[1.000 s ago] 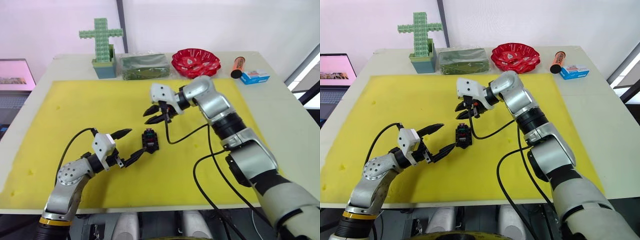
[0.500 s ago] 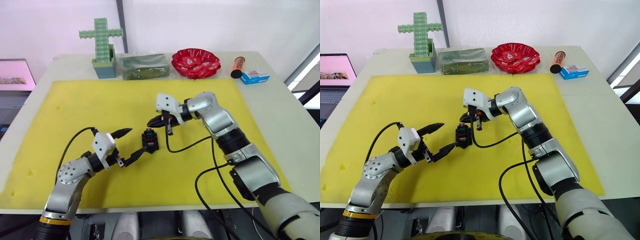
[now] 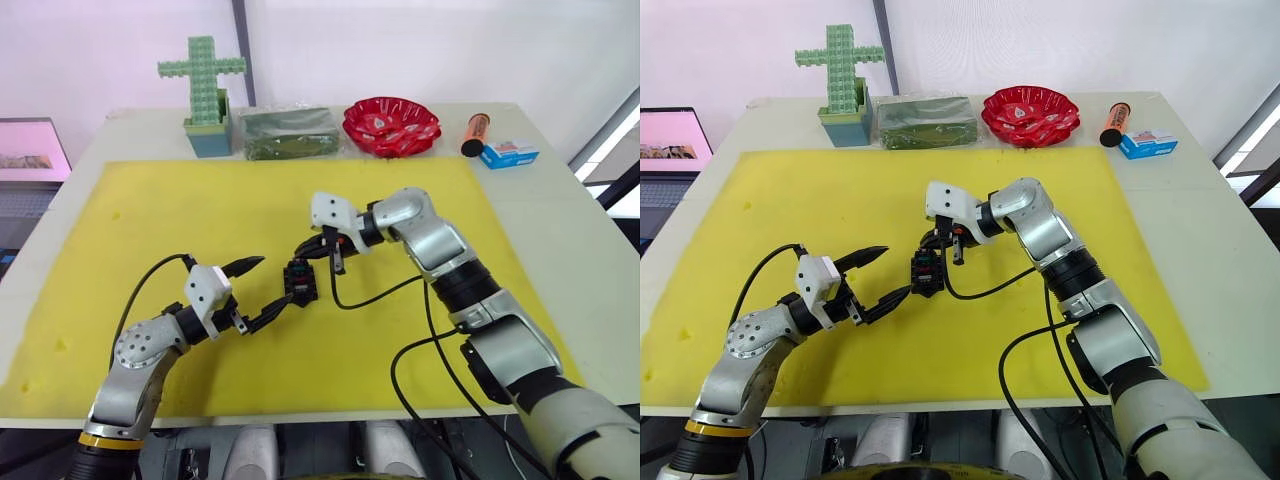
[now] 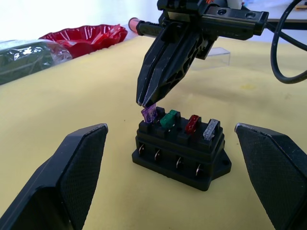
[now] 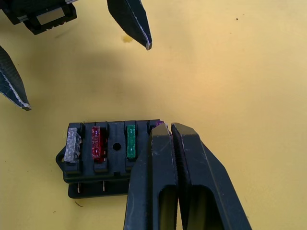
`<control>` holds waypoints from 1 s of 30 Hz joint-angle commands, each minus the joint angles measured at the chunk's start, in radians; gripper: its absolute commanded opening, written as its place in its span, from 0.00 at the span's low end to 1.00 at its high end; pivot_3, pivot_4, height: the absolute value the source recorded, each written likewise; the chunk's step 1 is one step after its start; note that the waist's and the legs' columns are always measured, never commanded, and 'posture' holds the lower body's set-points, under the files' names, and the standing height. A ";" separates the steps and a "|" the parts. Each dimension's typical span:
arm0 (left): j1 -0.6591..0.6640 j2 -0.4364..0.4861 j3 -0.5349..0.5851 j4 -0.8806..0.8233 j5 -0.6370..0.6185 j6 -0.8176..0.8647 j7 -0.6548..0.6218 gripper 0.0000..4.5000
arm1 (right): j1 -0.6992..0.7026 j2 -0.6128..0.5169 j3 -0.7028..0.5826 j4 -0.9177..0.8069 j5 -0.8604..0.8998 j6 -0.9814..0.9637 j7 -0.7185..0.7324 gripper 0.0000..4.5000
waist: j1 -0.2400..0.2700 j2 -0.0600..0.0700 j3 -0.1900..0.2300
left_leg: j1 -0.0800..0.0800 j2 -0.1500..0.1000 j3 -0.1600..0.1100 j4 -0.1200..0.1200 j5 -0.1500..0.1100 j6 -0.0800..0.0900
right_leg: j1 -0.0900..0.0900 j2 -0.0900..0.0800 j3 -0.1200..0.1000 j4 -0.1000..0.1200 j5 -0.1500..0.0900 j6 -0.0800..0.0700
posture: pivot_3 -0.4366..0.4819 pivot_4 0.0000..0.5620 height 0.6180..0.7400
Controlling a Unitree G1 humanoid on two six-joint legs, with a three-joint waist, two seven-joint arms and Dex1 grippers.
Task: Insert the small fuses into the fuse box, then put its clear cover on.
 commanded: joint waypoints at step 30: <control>0.010 0.015 0.027 -0.035 -0.010 0.006 0.001 1.00 | 0.054 -0.023 0.084 0.012 -0.062 -0.052 -0.050 0.01 | 0.000 0.000 0.000 | 0.001 0.000 0.000 0.000 0.000 0.000 | 0.001 0.000 0.000 0.000 0.000 0.000 | 0.48 0.27 1.00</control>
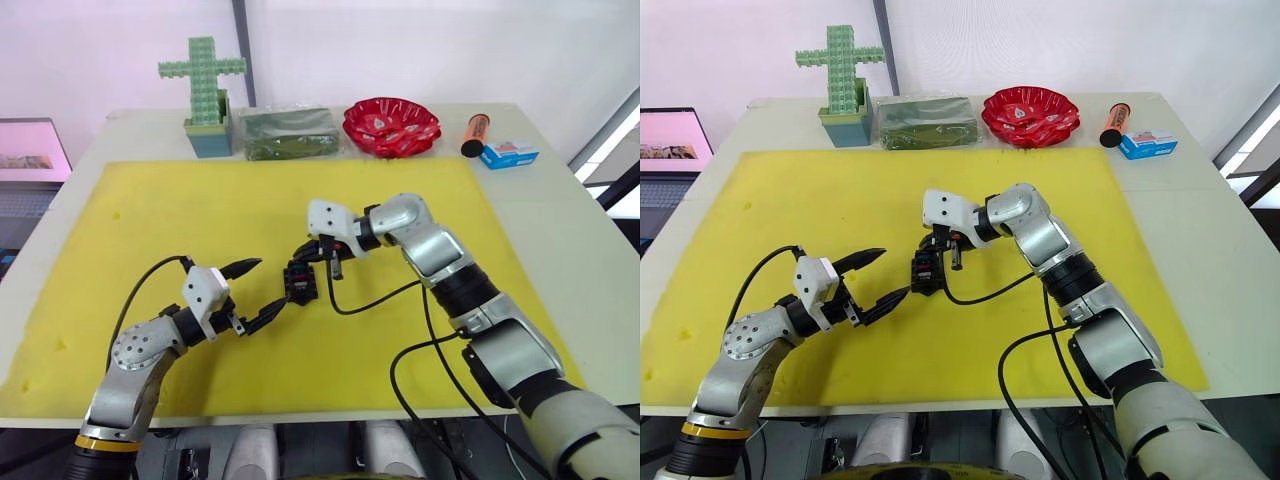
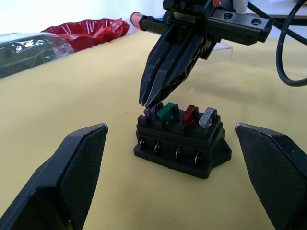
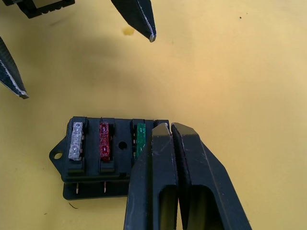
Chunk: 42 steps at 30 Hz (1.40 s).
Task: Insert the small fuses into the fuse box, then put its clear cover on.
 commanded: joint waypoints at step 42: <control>-0.018 0.015 0.017 -0.011 -0.007 -0.019 -0.021 1.00 | 0.059 0.002 -0.049 -0.110 0.083 0.037 0.010 0.01 | -0.001 0.000 -0.003 | 0.005 0.000 0.000 -0.002 0.000 0.000 | 0.005 0.000 0.000 -0.001 -0.002 -0.004 | 0.48 0.27 1.00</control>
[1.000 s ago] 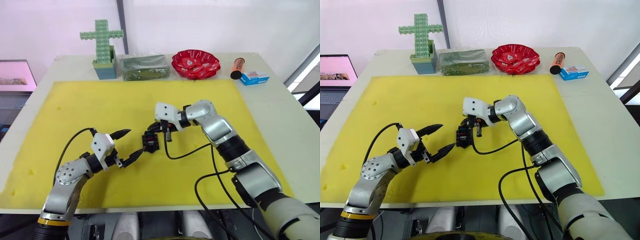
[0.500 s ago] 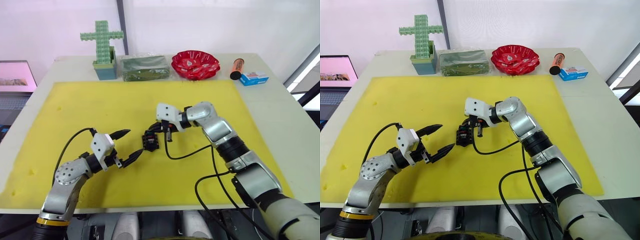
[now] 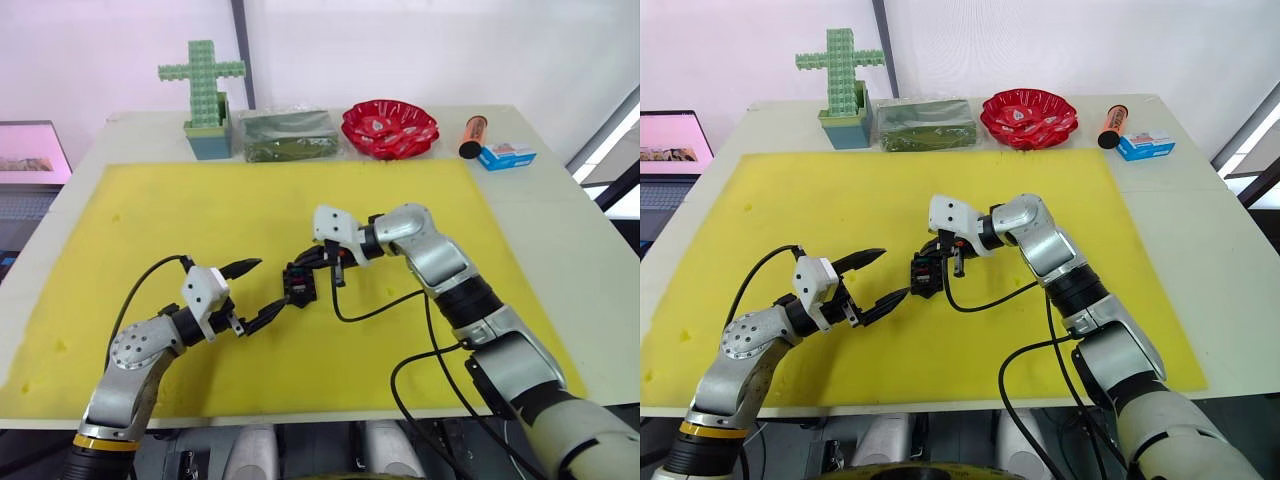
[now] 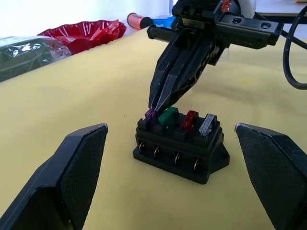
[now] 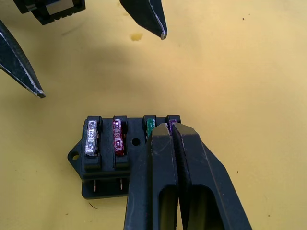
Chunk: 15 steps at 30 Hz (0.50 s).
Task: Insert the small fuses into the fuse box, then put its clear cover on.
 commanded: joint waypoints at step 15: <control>-0.014 0.009 0.022 -0.018 -0.013 -0.017 -0.010 1.00 | -0.022 -0.014 -0.128 -0.187 0.183 0.127 -0.003 0.01 | 0.001 0.000 0.000 | -0.004 0.000 0.000 0.001 0.000 0.000 | -0.004 0.000 0.000 0.000 0.001 0.002 | 0.48 0.27 1.00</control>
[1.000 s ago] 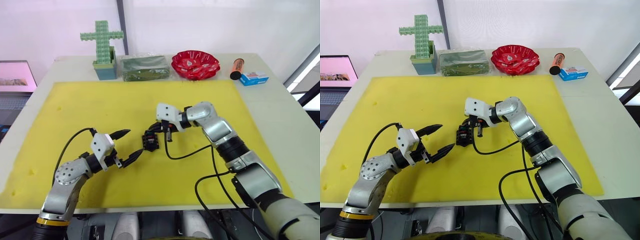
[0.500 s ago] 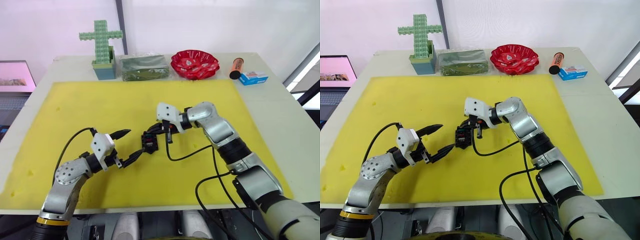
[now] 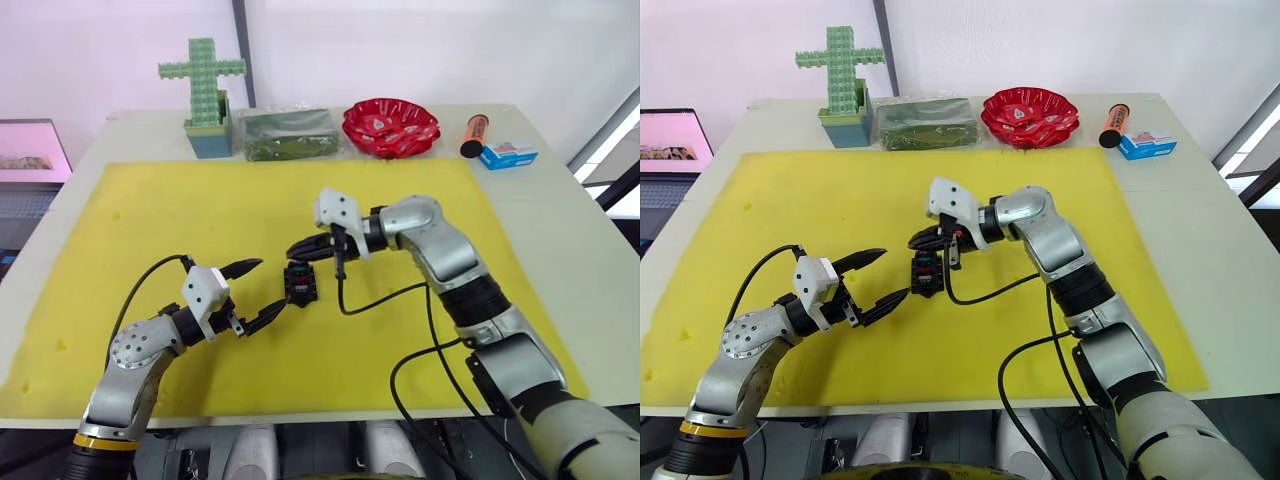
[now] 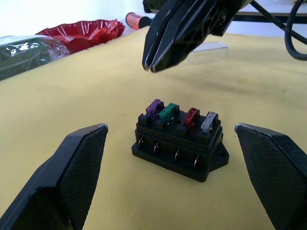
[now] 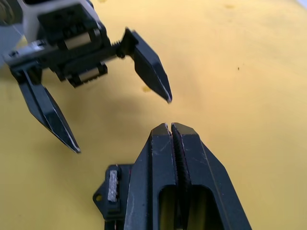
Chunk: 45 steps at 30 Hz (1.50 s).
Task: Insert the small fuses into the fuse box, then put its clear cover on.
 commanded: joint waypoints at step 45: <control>-0.317 0.188 0.055 -0.299 -0.294 0.342 -0.092 1.00 | 0.573 -0.478 -0.524 -0.214 0.145 -0.031 -0.270 0.99 | 0.002 -0.002 0.001 | -0.001 -0.001 0.000 0.001 0.000 0.000 | 0.002 0.002 0.001 -0.004 -0.002 0.001 | 0.48 0.27 1.00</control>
